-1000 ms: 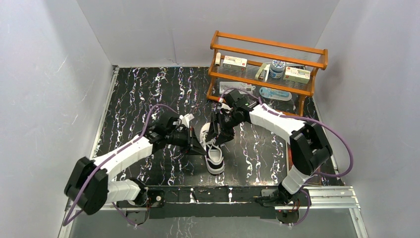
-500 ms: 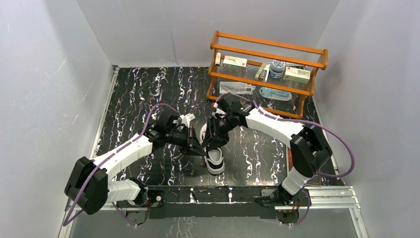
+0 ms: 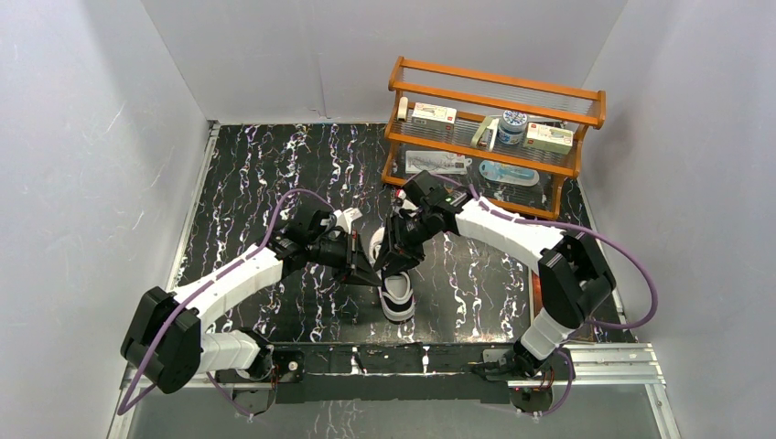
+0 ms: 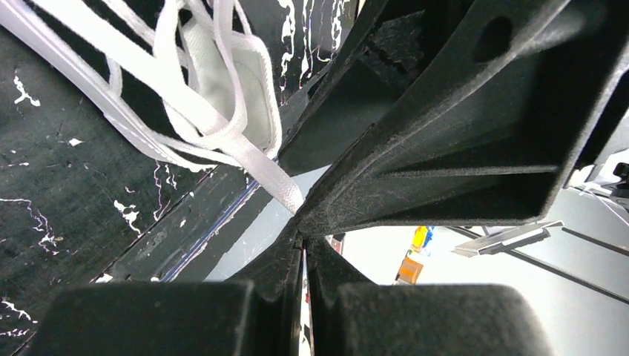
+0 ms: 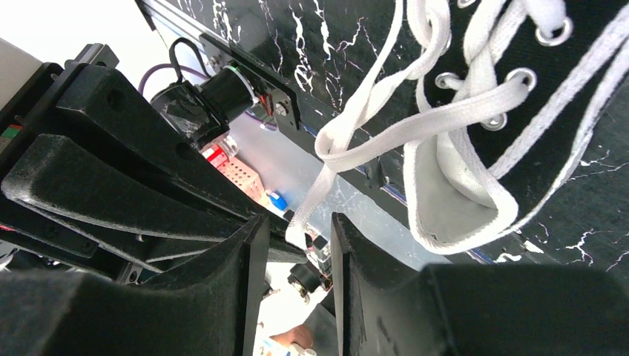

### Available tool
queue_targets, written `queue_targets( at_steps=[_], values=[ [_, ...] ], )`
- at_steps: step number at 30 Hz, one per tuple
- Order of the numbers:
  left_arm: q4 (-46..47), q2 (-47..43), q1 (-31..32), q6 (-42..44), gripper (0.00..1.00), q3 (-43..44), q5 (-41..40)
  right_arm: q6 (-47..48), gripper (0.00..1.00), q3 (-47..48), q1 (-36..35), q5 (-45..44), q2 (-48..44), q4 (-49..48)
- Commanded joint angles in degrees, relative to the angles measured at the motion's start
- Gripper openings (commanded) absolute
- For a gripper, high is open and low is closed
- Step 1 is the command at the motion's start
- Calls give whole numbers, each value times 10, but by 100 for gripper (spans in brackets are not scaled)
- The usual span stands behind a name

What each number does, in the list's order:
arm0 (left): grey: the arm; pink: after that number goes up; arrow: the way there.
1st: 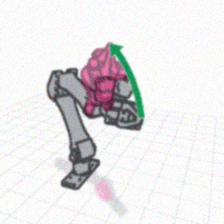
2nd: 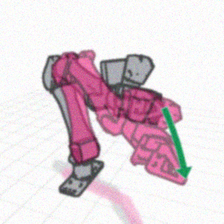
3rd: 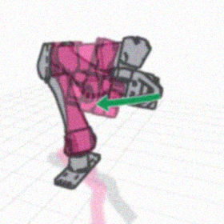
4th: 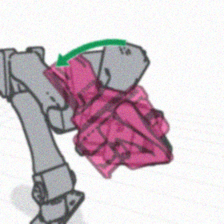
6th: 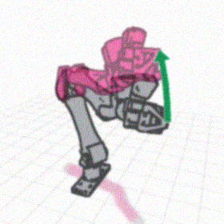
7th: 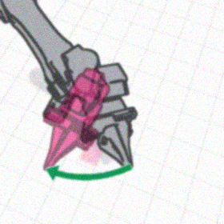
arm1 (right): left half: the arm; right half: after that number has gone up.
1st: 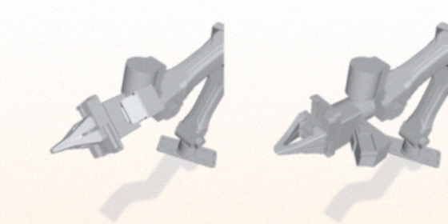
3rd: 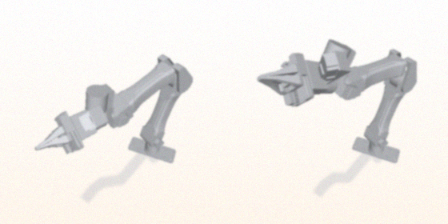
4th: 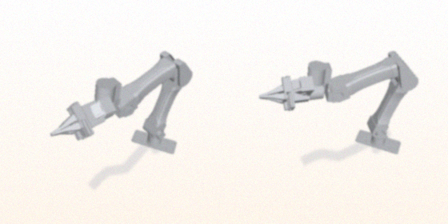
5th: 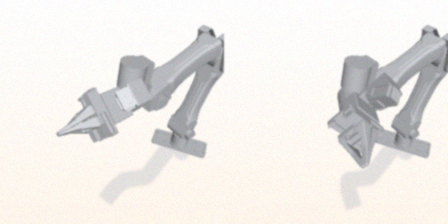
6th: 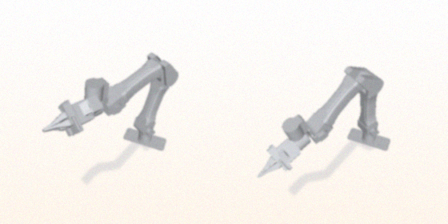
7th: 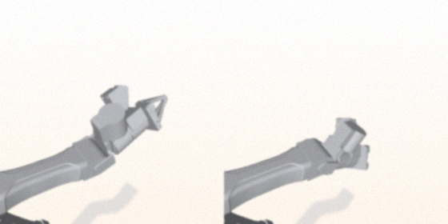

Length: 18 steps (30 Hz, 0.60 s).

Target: Tie the shoes

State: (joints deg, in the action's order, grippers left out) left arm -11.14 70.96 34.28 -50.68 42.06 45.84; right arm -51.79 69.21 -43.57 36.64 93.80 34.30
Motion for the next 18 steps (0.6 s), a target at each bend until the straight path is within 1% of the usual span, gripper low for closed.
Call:
queue_targets(
  at_steps=[1,7,15,18],
  values=[
    [55,-15,0,7,0,36,34,-17,45,2,2,-30,-28,16],
    [59,-9,0,12,0,44,29,-30,44,-19,8,-22,-39,-2],
    [90,-6,0,15,0,38,39,-53,49,-22,11,-13,-31,-33],
    [105,-18,1,12,0,33,39,-58,51,-42,38,2,-42,-47]
  ],
)
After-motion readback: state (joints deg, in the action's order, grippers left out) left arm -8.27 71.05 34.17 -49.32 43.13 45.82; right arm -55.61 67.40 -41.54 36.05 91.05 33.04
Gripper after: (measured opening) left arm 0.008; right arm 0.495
